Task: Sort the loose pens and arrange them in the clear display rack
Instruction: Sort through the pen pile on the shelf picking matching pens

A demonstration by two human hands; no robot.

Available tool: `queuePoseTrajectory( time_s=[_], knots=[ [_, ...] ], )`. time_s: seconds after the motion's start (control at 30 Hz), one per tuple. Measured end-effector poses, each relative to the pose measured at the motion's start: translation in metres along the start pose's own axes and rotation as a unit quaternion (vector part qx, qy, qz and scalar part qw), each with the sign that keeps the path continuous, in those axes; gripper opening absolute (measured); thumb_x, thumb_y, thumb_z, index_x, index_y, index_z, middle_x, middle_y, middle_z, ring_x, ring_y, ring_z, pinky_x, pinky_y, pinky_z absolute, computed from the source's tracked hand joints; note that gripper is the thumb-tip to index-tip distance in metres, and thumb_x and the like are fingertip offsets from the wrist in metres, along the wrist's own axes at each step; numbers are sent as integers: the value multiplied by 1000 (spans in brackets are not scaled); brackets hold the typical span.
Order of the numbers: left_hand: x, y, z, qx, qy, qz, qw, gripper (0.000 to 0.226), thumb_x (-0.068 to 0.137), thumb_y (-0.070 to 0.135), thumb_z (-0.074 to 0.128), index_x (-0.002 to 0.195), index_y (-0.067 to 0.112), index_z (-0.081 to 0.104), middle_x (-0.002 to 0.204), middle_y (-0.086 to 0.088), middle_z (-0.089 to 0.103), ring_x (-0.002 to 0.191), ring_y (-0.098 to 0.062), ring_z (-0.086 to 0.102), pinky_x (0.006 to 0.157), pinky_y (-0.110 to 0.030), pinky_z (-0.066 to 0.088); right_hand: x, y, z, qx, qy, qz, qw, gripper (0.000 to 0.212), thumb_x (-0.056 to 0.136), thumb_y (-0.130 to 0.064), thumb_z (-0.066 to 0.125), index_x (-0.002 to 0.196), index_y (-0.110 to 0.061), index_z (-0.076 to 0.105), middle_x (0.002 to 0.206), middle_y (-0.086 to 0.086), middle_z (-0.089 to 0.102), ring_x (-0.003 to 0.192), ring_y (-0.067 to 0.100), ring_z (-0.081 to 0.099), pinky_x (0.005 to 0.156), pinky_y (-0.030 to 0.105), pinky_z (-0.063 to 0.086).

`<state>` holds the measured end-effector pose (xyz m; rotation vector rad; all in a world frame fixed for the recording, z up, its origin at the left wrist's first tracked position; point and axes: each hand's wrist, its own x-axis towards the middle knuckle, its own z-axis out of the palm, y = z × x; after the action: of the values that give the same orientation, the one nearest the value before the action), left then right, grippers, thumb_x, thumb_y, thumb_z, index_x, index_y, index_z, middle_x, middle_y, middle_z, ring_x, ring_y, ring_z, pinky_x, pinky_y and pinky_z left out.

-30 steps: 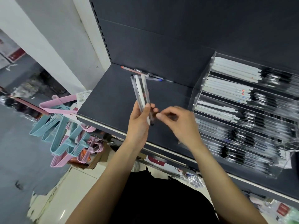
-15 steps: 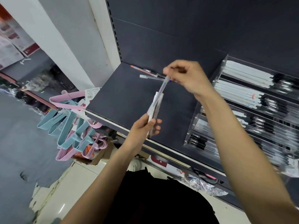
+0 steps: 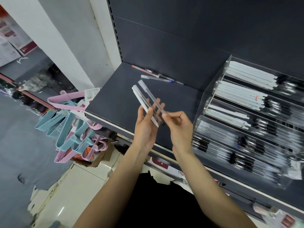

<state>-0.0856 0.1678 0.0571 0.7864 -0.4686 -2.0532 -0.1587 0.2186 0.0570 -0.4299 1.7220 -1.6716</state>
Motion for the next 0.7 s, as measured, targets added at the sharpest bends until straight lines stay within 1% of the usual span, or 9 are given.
queuePoseTrajectory(
  time_s=[0.13,0.27,0.33,0.4,0.5,0.57,0.63,0.67,0.7],
  knots=[
    [-3,-5,3,6,1,-8,1000,26,103,8,34,125,17,45,126,-6,63,113,-21,63,86,-34,56,-4,8,-5,-90,-5,-45,995,12,80,-15,74,74,-19,65,76,-6,70,75,12,67,72,28,54],
    [-3,-8,0,65,18,23,997,25,102,8,37,125,17,44,101,-1,67,90,-15,65,80,-30,55,-3,4,-17,-199,-67,-92,973,9,79,-17,75,76,-22,68,75,-11,68,73,6,64,72,20,52],
    [-3,-9,-4,114,24,44,992,27,103,8,37,128,14,43,93,1,65,79,-12,60,78,-29,52,3,-5,-23,-246,-74,-146,955,8,80,-17,73,80,-24,69,84,-10,65,75,3,61,72,17,47],
    [-7,-9,-10,168,18,49,984,30,102,8,38,130,14,45,91,1,64,77,-10,59,80,-27,51,18,-21,-23,-264,-84,-200,940,9,84,-17,69,88,-26,68,92,-11,61,81,3,57,73,13,43],
    [-17,-7,-19,245,-15,35,969,32,102,10,39,133,18,46,94,3,67,79,-9,61,80,-25,52,46,-47,-4,-341,-173,-239,893,19,88,-29,64,107,-28,66,107,-11,52,103,11,51,87,18,41],
    [-23,-5,-23,277,-29,23,960,33,102,10,39,133,22,46,95,3,68,79,-8,61,77,-23,52,63,-61,12,-407,-253,-202,854,28,90,-38,60,116,-29,64,115,-10,43,118,11,39,97,23,34],
    [-26,-3,-25,289,-37,18,956,34,102,10,39,133,23,45,96,3,67,79,-9,61,77,-24,53,73,-69,23,-462,-329,-167,807,27,91,-39,58,112,-26,68,111,-11,44,111,4,36,94,17,25],
    [-27,-2,-26,292,-41,19,955,34,102,10,39,133,23,45,96,3,67,80,-9,61,78,-25,53,76,-73,27,-463,-362,-151,795,25,90,-37,60,107,-21,71,104,-13,48,101,1,39,87,14,25],
    [-27,-1,-26,296,-44,19,954,34,102,11,39,133,23,45,96,3,67,81,-10,61,80,-26,54,79,-75,29,-442,-380,-138,801,24,89,-35,63,100,-17,73,96,-14,52,92,-1,43,80,13,29]
  ],
)
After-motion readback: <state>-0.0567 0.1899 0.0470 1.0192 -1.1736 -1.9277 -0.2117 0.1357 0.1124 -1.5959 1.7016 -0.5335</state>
